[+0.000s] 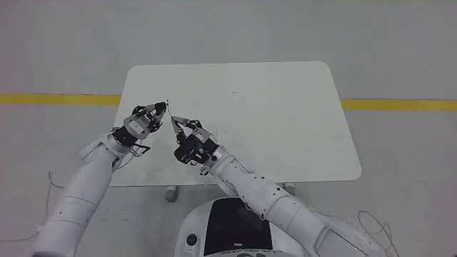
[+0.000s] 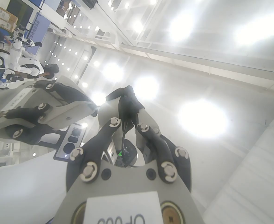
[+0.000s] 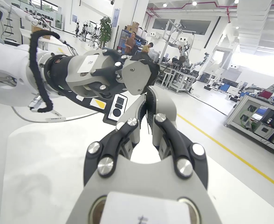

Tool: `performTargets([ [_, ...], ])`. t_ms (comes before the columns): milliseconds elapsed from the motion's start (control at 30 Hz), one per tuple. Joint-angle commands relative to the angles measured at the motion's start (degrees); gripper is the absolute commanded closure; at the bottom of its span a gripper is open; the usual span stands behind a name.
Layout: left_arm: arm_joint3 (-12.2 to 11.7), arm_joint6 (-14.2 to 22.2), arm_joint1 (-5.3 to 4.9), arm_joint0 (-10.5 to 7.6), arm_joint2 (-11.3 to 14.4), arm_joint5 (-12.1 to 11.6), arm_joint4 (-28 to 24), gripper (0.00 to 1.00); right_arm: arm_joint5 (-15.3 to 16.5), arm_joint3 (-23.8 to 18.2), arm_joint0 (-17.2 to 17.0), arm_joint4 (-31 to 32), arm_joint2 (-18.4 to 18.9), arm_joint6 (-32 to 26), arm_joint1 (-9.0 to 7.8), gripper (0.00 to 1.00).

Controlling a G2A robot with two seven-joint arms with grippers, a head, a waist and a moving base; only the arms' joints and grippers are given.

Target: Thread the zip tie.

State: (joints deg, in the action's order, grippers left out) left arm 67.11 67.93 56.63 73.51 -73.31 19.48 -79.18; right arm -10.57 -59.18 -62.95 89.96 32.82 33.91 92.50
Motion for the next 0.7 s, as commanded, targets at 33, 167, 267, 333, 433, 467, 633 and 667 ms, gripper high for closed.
performTargets([
  [33, 0.0, 0.0, 0.0, 0.0, 0.0, 0.0, 0.0, 1.0, -0.13, -0.05, 0.1, 0.0, -0.55, 0.03, -0.31, 1.0],
  [167, 0.0, 0.0, 0.0, 0.0, 0.0, 0.0, 0.0, 1.0, -0.38, -0.1, 0.31, 0.0, -1.1, -0.06, -0.79, 1.0],
  [267, 0.0, 0.0, 0.0, 0.0, 0.0, 0.0, 0.0, 1.0, -0.82, -0.18, 0.62, 0.0, -1.75, -0.36, -1.22, 1.0],
  [333, 0.0, 0.0, 0.0, 0.0, 0.0, 0.0, 0.0, 1.0, -1.08, -0.4, 0.56, 0.0, -1.81, -0.55, -1.5, 1.0],
  [433, 0.0, 0.0, 0.0, 0.0, 0.0, 0.0, 0.0, 1.0, -1.6, -0.95, 0.19, 0.0, -1.4, -0.79, -1.92, 1.0],
  [467, 0.0, 0.0, 0.0, 0.0, 0.0, 0.0, 0.0, 1.0, -1.74, -1.13, 0.06, 0.0, -1.23, -0.86, -2.05, 1.0],
  [633, 0.0, 0.0, 0.0, 0.0, 0.0, 0.0, 0.0, 1.0, -2.25, -2.14, -0.64, 0.0, -0.6, -1.05, -2.88, 1.0],
  [667, 0.0, 0.0, 0.0, 0.0, 0.0, 0.0, 0.0, 1.0, -2.29, -2.35, -0.77, 0.0, -0.6, -1.12, -3.1, 1.0],
])
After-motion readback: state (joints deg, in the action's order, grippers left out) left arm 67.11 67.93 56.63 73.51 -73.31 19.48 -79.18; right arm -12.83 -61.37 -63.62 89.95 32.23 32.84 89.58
